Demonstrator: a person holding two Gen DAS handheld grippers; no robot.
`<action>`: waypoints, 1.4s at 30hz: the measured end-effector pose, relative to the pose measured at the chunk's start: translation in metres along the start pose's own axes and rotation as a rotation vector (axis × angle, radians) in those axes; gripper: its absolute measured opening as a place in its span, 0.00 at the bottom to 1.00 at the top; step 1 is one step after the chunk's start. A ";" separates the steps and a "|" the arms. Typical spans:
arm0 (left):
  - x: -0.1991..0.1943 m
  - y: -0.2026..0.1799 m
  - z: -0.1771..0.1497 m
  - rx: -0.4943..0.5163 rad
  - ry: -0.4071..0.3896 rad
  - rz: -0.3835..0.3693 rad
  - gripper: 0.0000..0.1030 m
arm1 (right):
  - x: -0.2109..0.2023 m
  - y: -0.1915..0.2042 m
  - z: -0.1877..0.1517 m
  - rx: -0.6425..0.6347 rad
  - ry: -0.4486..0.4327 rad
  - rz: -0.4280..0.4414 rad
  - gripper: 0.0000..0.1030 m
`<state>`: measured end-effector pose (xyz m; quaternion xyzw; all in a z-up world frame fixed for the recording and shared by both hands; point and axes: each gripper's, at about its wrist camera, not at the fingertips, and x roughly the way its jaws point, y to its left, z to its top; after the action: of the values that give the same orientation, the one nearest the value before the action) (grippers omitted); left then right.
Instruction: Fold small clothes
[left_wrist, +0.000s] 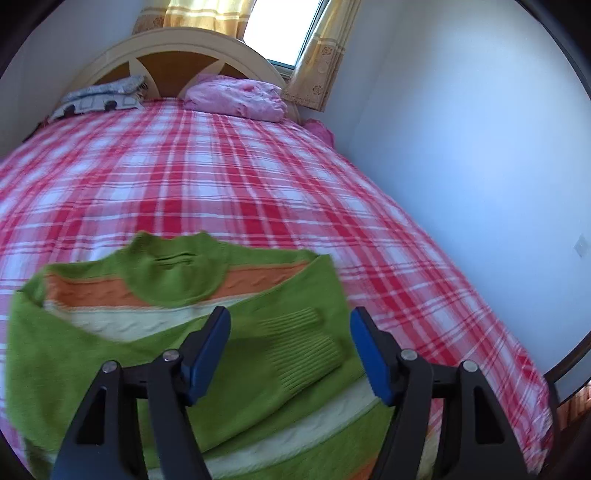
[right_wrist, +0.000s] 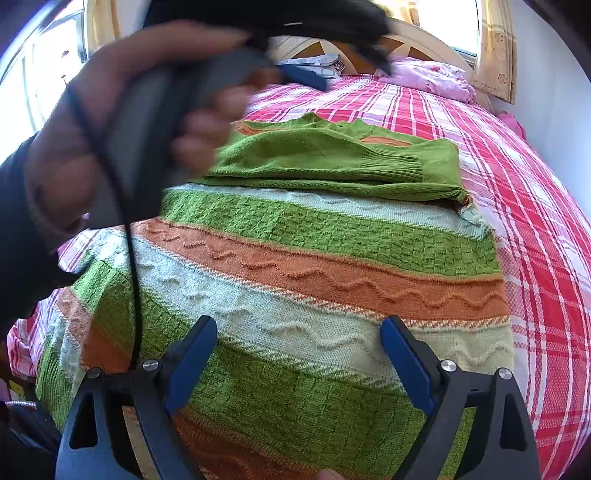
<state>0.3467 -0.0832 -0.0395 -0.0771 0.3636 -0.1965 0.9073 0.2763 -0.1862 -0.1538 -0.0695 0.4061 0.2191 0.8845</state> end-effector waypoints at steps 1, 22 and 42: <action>-0.009 0.011 -0.007 0.010 -0.007 0.040 0.73 | -0.001 -0.001 0.000 0.005 -0.002 0.006 0.88; -0.046 0.169 -0.091 -0.003 0.087 0.599 0.89 | -0.010 -0.100 0.082 0.349 -0.104 0.012 0.82; -0.047 0.210 -0.097 -0.190 0.078 0.555 1.00 | 0.057 -0.117 0.120 0.284 -0.050 -0.093 0.03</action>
<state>0.3118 0.1276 -0.1388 -0.0517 0.4224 0.0910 0.9004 0.4440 -0.2361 -0.1239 0.0431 0.4070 0.1198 0.9045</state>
